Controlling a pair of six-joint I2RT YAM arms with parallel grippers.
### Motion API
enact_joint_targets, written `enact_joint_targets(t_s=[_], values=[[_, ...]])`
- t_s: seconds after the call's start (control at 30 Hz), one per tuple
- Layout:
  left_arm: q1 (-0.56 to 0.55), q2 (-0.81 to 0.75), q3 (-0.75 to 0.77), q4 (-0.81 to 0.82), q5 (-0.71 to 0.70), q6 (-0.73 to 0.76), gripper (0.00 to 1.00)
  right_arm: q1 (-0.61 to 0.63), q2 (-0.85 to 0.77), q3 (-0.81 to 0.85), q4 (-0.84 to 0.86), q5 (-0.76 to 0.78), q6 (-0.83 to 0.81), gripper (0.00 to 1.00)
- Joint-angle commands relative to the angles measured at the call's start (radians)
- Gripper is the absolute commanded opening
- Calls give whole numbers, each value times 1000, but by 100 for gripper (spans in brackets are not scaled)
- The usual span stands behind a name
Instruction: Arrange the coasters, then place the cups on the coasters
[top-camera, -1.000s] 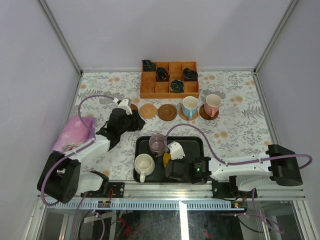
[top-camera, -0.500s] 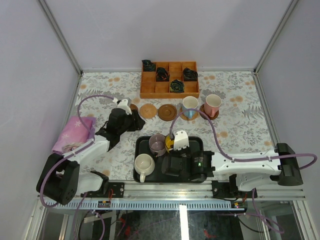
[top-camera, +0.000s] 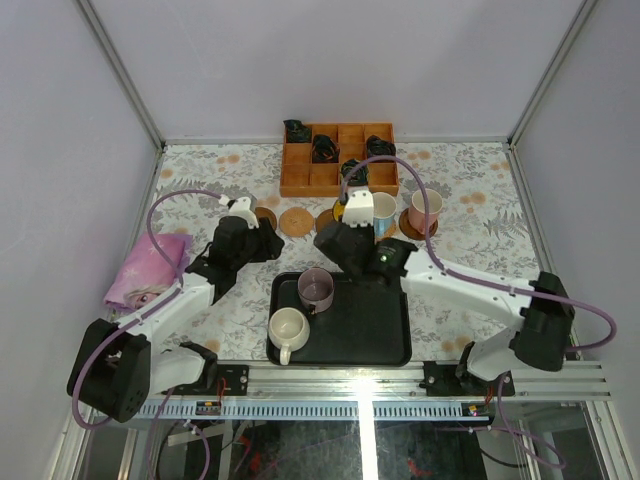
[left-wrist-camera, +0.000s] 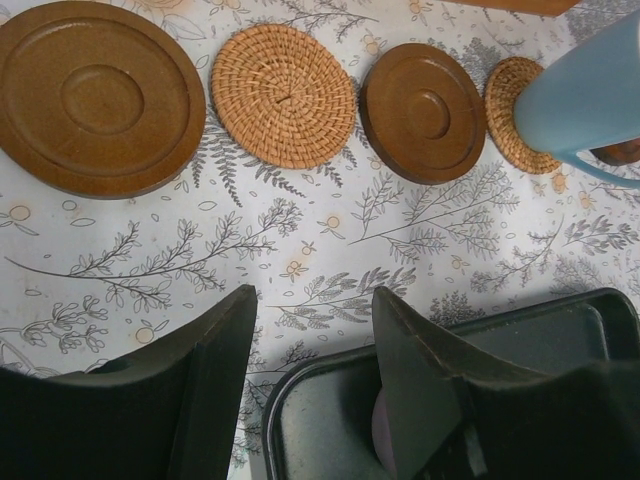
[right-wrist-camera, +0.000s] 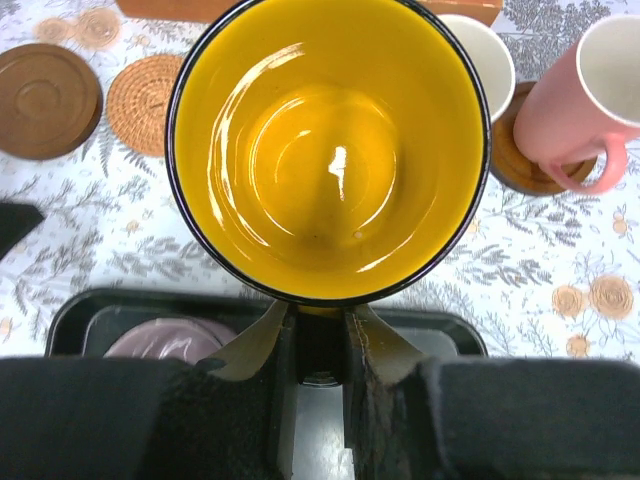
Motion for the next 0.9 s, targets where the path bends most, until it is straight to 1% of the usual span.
enact_joint_targets(t_s=[0.0, 0.23, 0.4, 0.57, 0.87], values=[[5, 3, 43, -37, -44, 30, 50, -89, 93, 158, 173, -52, -133, 0], [5, 26, 39, -29, -58, 17, 50, -196, 307, 324, 160, -146, -148, 0], [4, 40, 34, -27, -59, 14, 50, -234, 417, 388, 148, -178, -121, 0], [5, 55, 22, -23, -41, 3, 50, -266, 483, 416, 152, -210, -98, 0], [4, 90, 22, -18, -22, 0, 50, -298, 536, 410, 176, -269, -83, 0]])
